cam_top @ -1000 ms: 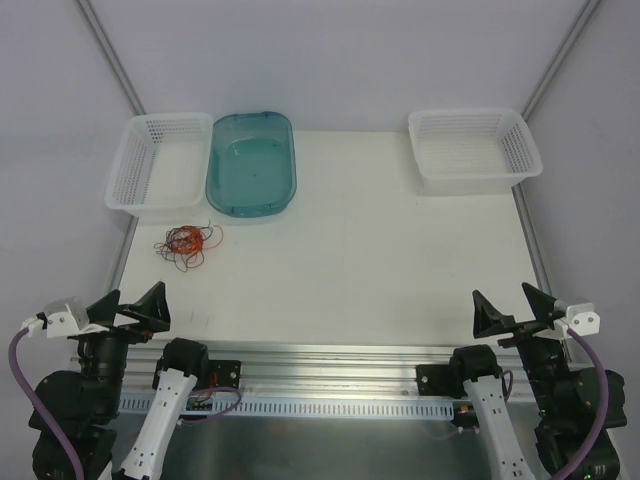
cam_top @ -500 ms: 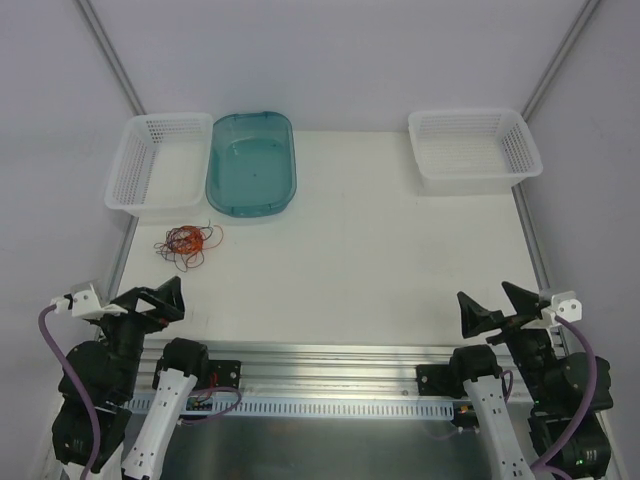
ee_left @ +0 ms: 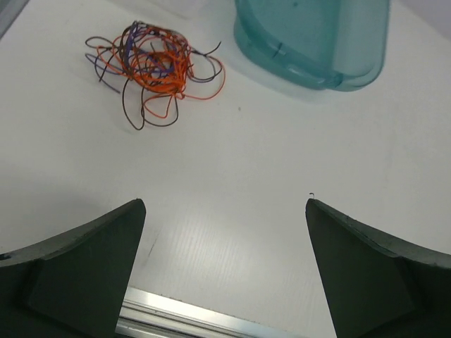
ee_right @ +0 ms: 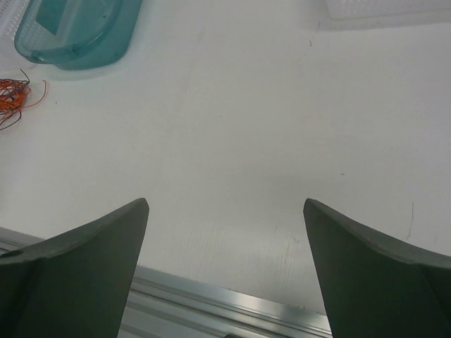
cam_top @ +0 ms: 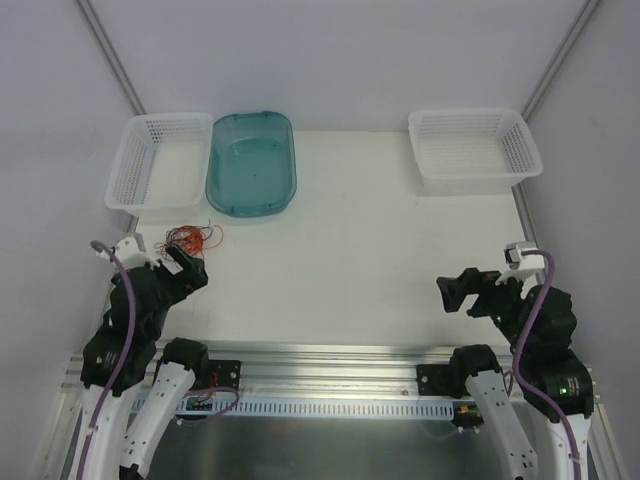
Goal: Untangle the cables
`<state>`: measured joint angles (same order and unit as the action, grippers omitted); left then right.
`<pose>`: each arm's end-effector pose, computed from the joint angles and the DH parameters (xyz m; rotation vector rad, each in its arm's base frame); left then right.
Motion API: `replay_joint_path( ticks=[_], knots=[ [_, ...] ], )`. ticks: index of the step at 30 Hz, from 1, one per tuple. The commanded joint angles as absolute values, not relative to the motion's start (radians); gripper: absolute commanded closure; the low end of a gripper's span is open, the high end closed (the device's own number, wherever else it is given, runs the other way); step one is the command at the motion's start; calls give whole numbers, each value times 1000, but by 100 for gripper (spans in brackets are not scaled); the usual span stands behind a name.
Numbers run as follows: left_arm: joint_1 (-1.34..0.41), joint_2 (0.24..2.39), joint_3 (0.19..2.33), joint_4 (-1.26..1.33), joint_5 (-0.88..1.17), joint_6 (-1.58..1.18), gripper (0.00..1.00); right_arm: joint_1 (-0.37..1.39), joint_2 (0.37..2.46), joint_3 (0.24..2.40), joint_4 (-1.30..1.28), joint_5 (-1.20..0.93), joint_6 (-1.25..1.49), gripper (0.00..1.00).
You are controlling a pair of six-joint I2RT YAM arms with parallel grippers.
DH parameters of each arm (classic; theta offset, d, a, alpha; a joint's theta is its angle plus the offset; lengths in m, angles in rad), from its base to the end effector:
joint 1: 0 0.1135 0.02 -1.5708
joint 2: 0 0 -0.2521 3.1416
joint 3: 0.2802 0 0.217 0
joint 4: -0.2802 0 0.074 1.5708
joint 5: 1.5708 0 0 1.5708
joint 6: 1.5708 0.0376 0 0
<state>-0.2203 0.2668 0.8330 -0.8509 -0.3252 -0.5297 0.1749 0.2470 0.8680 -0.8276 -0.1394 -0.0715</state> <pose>0.0278 0.0061 0.3117 -0.5048 1.7756 -0.2232 0.0179 0.0085 0.3225 -0.3183 1.7509 0.1985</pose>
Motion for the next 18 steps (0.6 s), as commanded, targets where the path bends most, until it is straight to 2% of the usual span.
replay_joint_path(
  ticks=[1, 8, 18],
  knots=[
    [-210, 399, 772, -766, -391, -638, 1, 179, 285, 856, -810, -164, -17, 3],
    [-178, 572, 628, -502, -511, -751, 1, 179, 276, 824, -776, -219, -9, 3],
    [41, 917, 532, -177, -512, -1001, 4, 179, 236, 788, -750, -267, -17, 3]
  ],
)
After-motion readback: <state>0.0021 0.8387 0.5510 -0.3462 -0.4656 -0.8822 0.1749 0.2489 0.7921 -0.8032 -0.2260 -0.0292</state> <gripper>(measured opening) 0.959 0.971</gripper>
